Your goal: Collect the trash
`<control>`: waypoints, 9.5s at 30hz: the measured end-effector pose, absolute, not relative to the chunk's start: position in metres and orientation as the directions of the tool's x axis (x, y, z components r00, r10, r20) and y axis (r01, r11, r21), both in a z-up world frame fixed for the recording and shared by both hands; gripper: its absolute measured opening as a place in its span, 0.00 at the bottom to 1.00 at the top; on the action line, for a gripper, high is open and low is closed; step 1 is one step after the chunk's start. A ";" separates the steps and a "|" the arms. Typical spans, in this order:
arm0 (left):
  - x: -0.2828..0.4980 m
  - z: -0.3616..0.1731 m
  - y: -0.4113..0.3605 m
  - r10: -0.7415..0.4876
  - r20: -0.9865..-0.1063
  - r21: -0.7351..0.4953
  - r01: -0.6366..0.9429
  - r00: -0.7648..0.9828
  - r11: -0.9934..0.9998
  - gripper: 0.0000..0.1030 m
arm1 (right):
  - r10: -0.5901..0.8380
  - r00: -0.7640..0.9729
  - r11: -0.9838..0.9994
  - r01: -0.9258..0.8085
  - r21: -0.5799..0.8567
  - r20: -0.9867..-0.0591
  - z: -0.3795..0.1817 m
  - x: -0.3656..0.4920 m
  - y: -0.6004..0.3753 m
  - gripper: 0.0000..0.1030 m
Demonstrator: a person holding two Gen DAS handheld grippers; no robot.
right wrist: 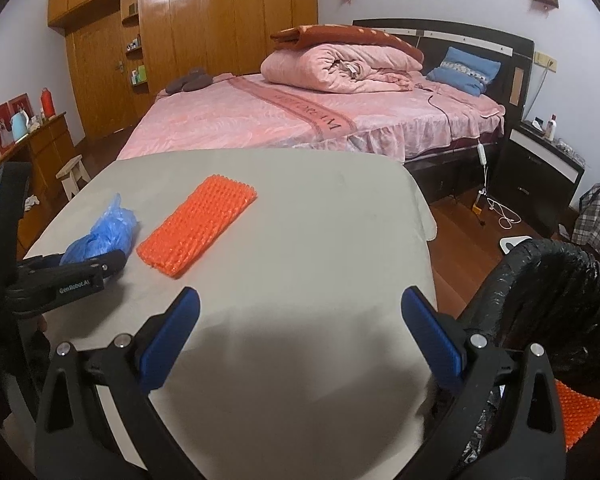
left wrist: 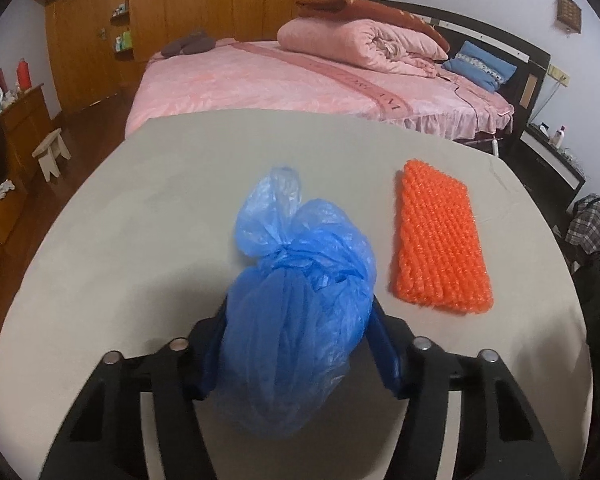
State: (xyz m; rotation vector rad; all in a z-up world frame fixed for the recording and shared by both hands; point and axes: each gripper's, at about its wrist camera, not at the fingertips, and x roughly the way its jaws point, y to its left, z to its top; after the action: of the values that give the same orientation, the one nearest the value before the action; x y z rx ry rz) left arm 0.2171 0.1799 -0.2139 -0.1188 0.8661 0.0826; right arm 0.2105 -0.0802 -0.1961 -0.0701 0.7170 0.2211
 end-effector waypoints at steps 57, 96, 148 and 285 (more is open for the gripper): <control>0.209 -0.213 0.253 0.157 -0.767 -0.027 -0.276 0.622 0.961 0.55 | 0.218 0.615 0.958 -0.284 0.045 -0.758 -0.221 0.294 0.018 0.95; 0.213 -0.214 0.246 0.158 -0.766 0.000 -0.246 0.623 0.969 0.55 | 0.272 0.553 0.933 -0.351 0.076 -0.788 -0.227 0.296 0.020 0.30; 0.089 -0.032 0.066 0.027 -0.552 0.000 -0.033 0.834 0.999 0.54 | 0.326 0.760 0.944 -0.293 0.151 -0.562 -0.054 0.135 -0.159 0.21; 0.019 0.013 -0.027 -0.205 -0.484 0.007 0.238 0.851 0.971 0.94 | 0.038 0.825 0.999 -0.025 0.032 -0.564 -0.012 0.019 -0.268 0.95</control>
State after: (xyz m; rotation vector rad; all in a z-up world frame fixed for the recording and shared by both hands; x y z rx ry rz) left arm 0.0189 -0.0267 0.0129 0.0673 0.5016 -0.2333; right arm 0.0188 -0.2685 -0.0125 0.0233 0.5994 0.0336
